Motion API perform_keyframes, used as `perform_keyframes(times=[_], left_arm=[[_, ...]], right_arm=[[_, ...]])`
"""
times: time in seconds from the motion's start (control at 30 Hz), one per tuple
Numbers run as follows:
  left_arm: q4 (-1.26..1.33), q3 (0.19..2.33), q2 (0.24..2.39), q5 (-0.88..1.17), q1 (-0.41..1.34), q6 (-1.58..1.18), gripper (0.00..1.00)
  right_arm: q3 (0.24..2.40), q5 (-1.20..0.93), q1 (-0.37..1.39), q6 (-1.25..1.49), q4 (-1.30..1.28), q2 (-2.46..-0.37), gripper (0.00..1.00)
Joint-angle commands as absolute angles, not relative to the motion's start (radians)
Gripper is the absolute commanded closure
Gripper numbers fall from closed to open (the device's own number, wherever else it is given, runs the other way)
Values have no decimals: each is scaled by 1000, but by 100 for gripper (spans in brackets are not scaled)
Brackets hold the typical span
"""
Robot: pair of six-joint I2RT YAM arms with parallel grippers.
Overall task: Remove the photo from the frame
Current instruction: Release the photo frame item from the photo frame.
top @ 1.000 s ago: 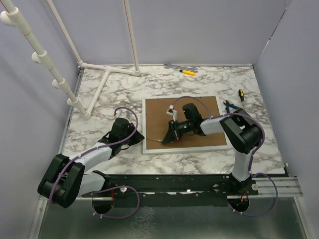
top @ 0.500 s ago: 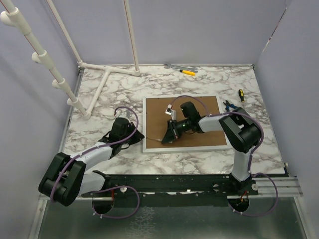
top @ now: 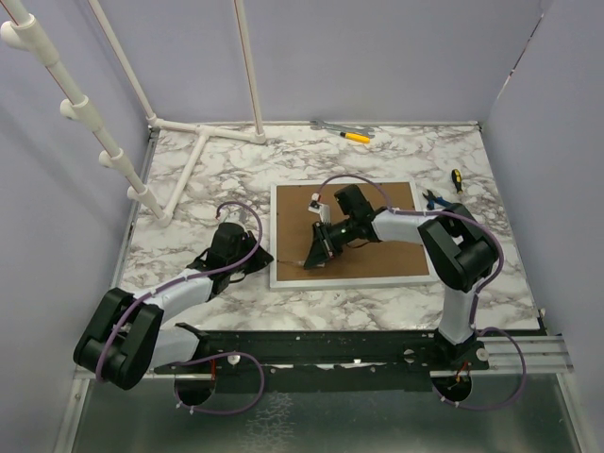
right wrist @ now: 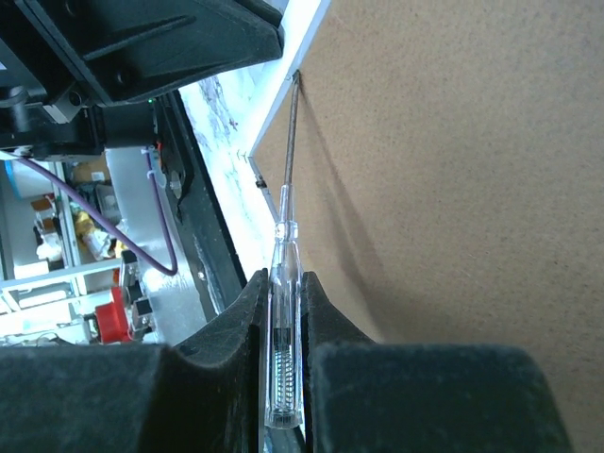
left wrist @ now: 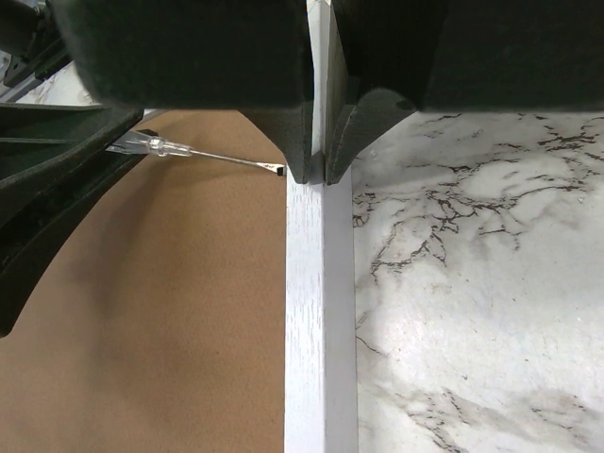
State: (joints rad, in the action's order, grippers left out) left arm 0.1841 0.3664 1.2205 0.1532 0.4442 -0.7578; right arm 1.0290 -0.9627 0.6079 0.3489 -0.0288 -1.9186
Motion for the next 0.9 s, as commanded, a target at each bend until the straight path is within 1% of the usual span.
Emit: perform_keyframes(times=[0.0,0.53,0.87], left_arm=[[146,362,1265,271,487,-765,95],[176,366,1279,270,535,-796,95],[189,369,1284,270,554,-810,95]], right_arm=[[1138,-918,671,318,-48,-1880,99],[1315,-902,705,329,-191,-1872,99],[1500,-888,756,299,-309,-1932,99]])
